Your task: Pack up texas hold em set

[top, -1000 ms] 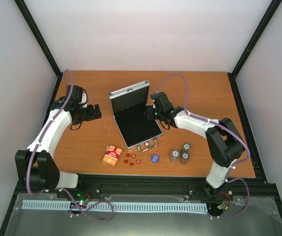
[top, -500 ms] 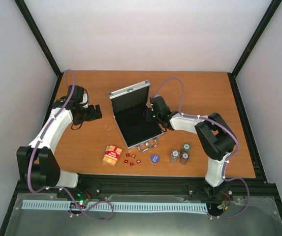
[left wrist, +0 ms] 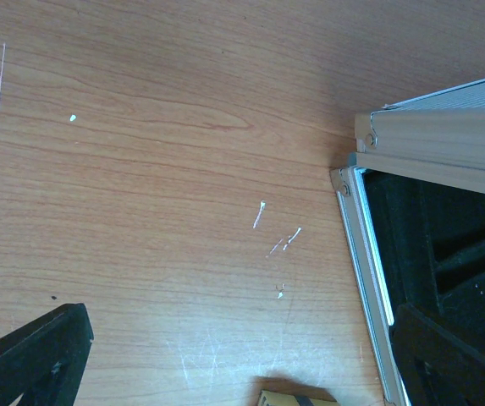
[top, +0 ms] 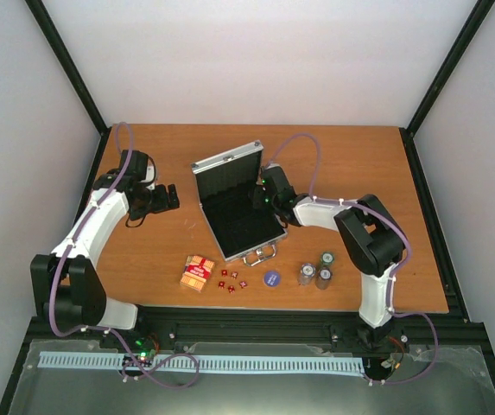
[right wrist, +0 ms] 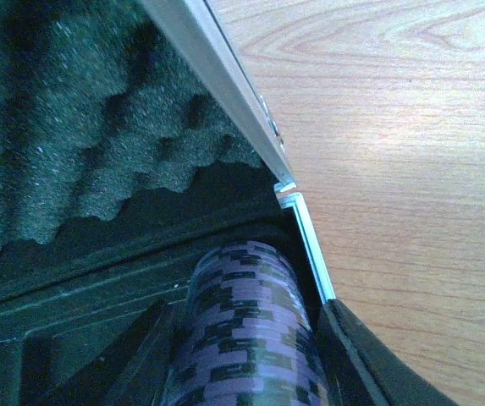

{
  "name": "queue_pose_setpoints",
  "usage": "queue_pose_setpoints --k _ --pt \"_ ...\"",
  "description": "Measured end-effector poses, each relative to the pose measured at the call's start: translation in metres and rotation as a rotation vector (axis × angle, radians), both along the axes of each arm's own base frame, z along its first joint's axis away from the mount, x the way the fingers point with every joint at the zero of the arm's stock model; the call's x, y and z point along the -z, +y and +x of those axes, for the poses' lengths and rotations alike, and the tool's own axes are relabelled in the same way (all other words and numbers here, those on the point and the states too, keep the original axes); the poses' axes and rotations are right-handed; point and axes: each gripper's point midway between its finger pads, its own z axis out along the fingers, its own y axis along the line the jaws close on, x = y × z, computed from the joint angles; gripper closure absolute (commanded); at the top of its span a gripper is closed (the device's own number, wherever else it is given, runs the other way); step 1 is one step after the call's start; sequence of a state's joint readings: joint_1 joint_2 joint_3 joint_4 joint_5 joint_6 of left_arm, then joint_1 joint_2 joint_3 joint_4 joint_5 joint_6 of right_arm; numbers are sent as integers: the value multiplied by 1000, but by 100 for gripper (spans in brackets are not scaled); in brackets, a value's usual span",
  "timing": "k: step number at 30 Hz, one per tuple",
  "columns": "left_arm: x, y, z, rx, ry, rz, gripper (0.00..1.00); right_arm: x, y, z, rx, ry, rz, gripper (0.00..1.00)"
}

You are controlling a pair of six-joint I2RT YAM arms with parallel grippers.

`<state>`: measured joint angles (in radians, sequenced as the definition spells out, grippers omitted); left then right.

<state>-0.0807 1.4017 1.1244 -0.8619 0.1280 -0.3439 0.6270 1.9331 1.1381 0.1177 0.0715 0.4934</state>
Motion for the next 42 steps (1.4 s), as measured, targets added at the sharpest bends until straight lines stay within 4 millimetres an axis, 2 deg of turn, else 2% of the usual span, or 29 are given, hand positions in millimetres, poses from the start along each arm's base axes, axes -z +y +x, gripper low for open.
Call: queue_pose_setpoints --k 3,7,11,13,19,25,28,31,37,38,40,42 --pt "0 0 0 0 0 0 0 8 2 0 -2 12 0 68" --pt "1 0 0 0 3 0 0 10 3 1 -1 19 0 53" --pt "1 0 0 0 2 0 0 10 2 1 3 16 -5 42" --pt "1 0 0 0 3 0 0 9 0 2 9 13 -7 33" --pt "3 0 -1 0 8 1 0 -3 -1 4 10 -3 -2 29" --pt "3 0 -1 0 8 1 0 -22 -5 2 19 -11 -14 13" --pt "3 0 -1 0 8 1 0 -34 -12 -6 25 10 -51 6" --pt "3 0 -1 0 9 1 0 -48 -28 -23 46 53 -104 0" --pt "2 0 -1 0 10 1 0 -71 -86 -80 127 183 -237 0" --pt "2 0 -1 0 9 0 0 -69 -101 -97 151 226 -266 1" --pt "2 -1 -1 3 9 -5 0 -62 -120 -119 179 281 -302 2" --pt "3 -2 -2 6 9 -13 0 -45 -145 -150 217 366 -344 3"
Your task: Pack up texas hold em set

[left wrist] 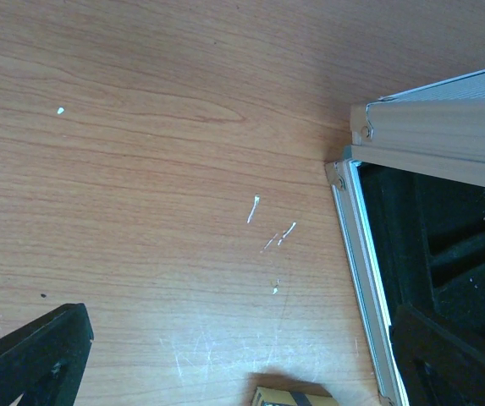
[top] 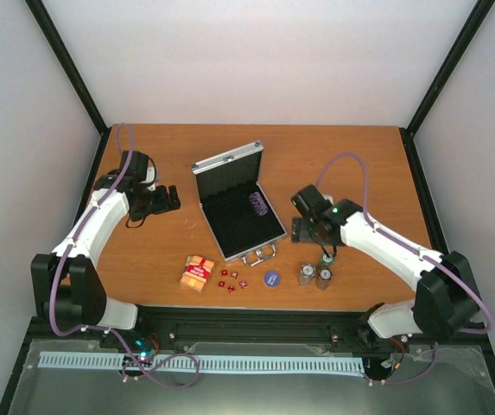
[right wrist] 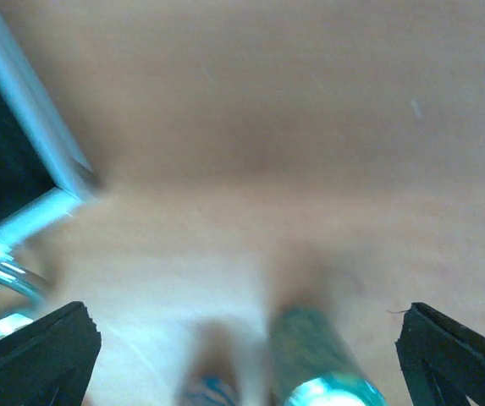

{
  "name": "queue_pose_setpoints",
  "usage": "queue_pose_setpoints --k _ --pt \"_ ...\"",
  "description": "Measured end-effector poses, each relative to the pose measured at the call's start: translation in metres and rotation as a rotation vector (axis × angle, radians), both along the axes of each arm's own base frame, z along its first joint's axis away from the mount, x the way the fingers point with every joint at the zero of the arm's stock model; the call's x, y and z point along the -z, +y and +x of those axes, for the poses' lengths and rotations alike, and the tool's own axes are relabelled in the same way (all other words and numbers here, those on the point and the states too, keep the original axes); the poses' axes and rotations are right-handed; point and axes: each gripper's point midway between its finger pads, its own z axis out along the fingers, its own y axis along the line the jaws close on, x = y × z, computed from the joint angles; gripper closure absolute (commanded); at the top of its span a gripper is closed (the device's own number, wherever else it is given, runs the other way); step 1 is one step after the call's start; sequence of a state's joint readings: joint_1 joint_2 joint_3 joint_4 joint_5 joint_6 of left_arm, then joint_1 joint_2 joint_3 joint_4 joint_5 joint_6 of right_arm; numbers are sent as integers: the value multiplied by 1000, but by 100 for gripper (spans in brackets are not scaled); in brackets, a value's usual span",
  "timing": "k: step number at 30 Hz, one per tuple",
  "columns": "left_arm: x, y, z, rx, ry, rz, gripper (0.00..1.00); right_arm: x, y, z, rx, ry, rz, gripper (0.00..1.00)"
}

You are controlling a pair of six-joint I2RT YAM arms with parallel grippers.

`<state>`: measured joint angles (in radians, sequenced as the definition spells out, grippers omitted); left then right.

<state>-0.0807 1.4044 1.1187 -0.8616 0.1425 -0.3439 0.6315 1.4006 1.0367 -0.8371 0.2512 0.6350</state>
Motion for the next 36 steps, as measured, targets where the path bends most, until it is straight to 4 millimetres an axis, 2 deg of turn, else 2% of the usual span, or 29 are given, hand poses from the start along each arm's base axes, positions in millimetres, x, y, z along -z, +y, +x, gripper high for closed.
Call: queue_pose_setpoints --k 4,7,15,19,23,24,27,30,31,36 --pt "4 -2 -2 6 8 -14 0 35 -39 -50 83 160 -63 4" --pt "6 -4 -4 11 15 -24 0 47 -53 -67 130 231 -86 6" --pt "5 -6 -4 15 13 -33 0 59 -56 -65 160 274 -77 18" --pt "5 -6 -4 14 14 -32 0 71 -59 -66 166 303 -61 32" --pt "6 -5 -4 11 14 -26 0 80 -57 -68 158 334 -48 35" --pt "6 -4 -4 10 13 -24 0 81 -56 -68 154 338 -42 40" --pt "6 -4 -4 9 13 -21 0 85 -52 -67 134 353 -30 74" --pt "6 -3 -3 8 13 -18 0 85 -49 -66 121 360 -19 93" --pt "6 -3 -3 8 13 -17 0 84 -48 -65 122 357 -16 97" --pt "6 -3 -3 7 13 -15 0 80 -47 -63 121 358 -11 97"
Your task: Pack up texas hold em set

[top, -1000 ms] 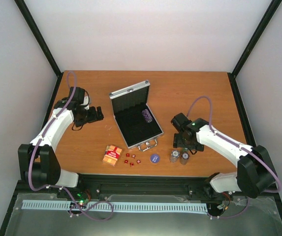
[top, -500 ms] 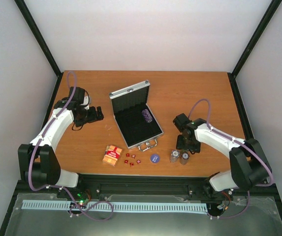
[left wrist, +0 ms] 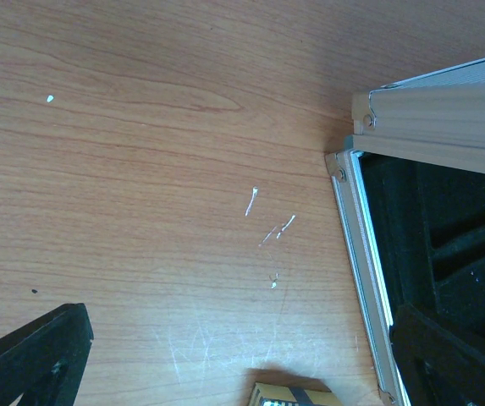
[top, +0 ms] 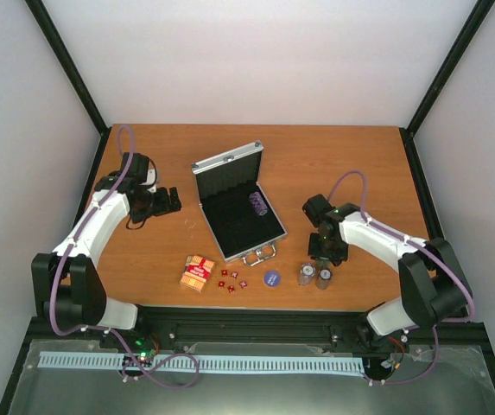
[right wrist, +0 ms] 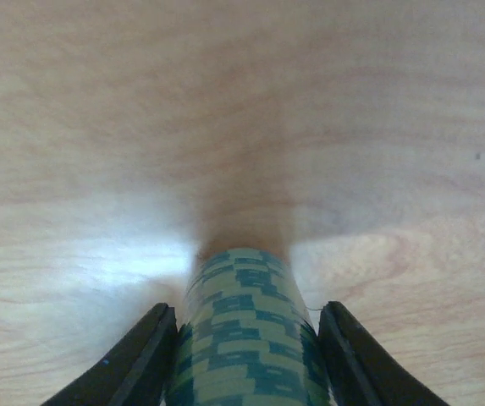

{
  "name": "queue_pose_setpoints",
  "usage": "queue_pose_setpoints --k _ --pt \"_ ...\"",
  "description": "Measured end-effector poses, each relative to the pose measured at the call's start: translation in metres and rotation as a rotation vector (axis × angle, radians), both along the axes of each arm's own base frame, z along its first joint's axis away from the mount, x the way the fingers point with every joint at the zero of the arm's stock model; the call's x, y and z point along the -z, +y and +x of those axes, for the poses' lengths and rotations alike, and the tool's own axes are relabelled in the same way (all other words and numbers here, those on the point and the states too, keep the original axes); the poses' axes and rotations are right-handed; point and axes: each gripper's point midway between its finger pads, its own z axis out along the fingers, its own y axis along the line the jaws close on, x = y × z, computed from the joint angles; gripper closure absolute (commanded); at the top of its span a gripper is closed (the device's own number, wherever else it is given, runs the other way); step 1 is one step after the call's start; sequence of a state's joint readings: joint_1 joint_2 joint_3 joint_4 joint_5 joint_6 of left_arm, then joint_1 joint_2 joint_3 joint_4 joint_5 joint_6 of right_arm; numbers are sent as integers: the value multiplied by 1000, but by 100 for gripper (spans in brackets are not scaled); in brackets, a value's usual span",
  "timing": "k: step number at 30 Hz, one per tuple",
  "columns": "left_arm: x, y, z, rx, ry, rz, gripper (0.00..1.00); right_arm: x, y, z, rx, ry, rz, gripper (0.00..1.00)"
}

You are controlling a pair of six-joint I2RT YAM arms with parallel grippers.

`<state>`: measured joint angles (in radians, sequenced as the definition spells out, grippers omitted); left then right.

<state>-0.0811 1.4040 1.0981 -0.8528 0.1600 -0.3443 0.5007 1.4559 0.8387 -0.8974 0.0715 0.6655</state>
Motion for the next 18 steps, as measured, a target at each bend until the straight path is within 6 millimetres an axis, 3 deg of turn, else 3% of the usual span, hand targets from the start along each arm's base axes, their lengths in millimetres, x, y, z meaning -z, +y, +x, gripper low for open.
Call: queue_pose_setpoints --k 3,8,12,15,18 --pt "0 0 0 0 0 0 0 -16 9 19 -14 -51 29 97" --pt "0 0 0 0 0 0 0 -66 48 79 -68 -279 177 97" --pt "0 0 0 0 0 0 0 -97 75 108 -105 -445 318 97" --pt "2 0 2 0 1 -1 0 -103 94 121 -134 -511 414 97" --pt "5 0 3 0 9 0 0 -95 108 126 -157 -531 475 97"
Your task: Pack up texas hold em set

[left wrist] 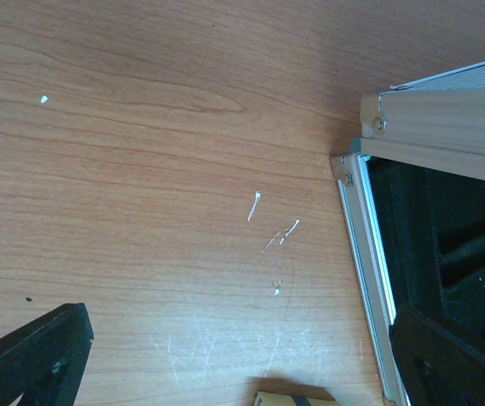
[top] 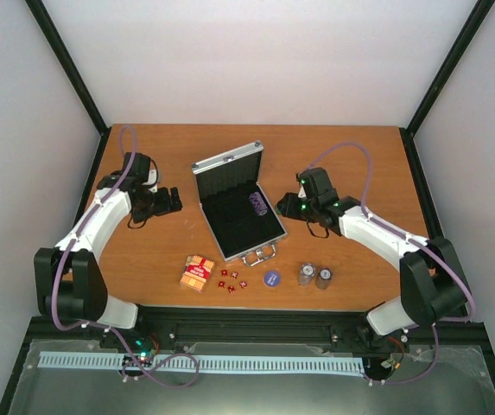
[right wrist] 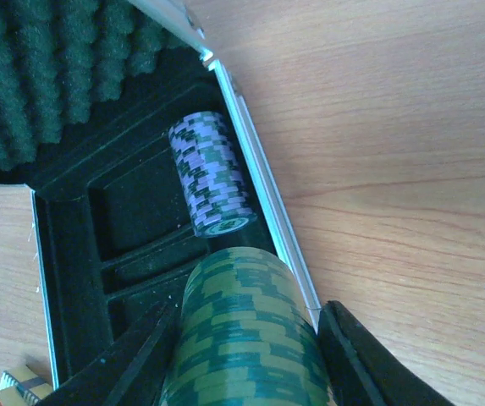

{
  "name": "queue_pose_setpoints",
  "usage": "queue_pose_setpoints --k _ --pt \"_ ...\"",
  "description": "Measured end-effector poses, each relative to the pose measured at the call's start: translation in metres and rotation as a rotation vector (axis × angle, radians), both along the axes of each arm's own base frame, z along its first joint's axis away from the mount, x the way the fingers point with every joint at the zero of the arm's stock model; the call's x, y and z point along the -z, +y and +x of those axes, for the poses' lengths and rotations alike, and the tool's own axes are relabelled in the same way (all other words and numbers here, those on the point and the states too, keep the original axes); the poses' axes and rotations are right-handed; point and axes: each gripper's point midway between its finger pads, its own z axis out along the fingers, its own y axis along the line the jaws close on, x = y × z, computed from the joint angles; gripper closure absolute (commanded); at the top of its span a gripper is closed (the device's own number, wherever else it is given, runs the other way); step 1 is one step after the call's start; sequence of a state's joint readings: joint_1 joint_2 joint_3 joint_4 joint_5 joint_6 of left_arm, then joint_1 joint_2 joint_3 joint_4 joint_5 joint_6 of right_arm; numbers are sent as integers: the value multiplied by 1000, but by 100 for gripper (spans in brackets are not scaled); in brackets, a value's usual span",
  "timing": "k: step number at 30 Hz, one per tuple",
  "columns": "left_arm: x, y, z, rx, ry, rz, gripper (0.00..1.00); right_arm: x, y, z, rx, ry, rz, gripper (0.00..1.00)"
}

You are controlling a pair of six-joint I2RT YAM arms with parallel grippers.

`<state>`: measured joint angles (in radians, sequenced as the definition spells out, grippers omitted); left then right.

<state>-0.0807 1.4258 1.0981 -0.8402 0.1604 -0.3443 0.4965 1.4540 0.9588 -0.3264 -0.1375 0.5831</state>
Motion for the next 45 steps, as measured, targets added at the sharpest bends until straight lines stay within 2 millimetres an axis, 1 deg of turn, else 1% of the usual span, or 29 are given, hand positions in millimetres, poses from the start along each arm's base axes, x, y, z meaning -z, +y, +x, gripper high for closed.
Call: queue_pose_setpoints --k 4,9,13,18,24,28,31,34,35,37,39,40,42,43,45 --pt "5 0 1 0 13 1 0 15 14 0 -31 -8 32 97" --pt "9 0 1 0 26 1 0 22 36 3 -70 -27 69 97" --pt "12 0 2 0 34 2 0 31 48 3 -86 -27 65 97" --pt "12 0 2 0 36 1 0 46 48 4 -66 -25 12 97" --pt "13 -1 2 1 40 1 0 68 44 9 -35 -18 -51 97" --pt "14 -1 2 1 42 1 0 71 46 13 -33 -51 -78 97" --pt "15 -1 2 1 47 1 0 78 49 18 -34 -72 -92 97" --pt "17 0 2 0 52 3 0 77 50 24 -18 -101 -93 97" --pt "17 0 2 0 52 3 0 77 50 26 -14 -109 -95 95" --pt "17 0 1 0 53 3 0 78 51 29 -5 -122 -98 86" --pt "17 0 1 0 53 3 0 78 51 31 2 -134 -102 73" --pt "17 0 1 0 53 3 0 78 51 31 5 -137 -106 65" --pt "18 0 1 0 53 3 0 78 51 31 8 -142 -115 54" --pt "18 0 1 0 53 3 0 78 51 30 11 -144 -121 50" --pt "18 0 2 0 55 4 0 79 51 29 10 -147 -136 46"
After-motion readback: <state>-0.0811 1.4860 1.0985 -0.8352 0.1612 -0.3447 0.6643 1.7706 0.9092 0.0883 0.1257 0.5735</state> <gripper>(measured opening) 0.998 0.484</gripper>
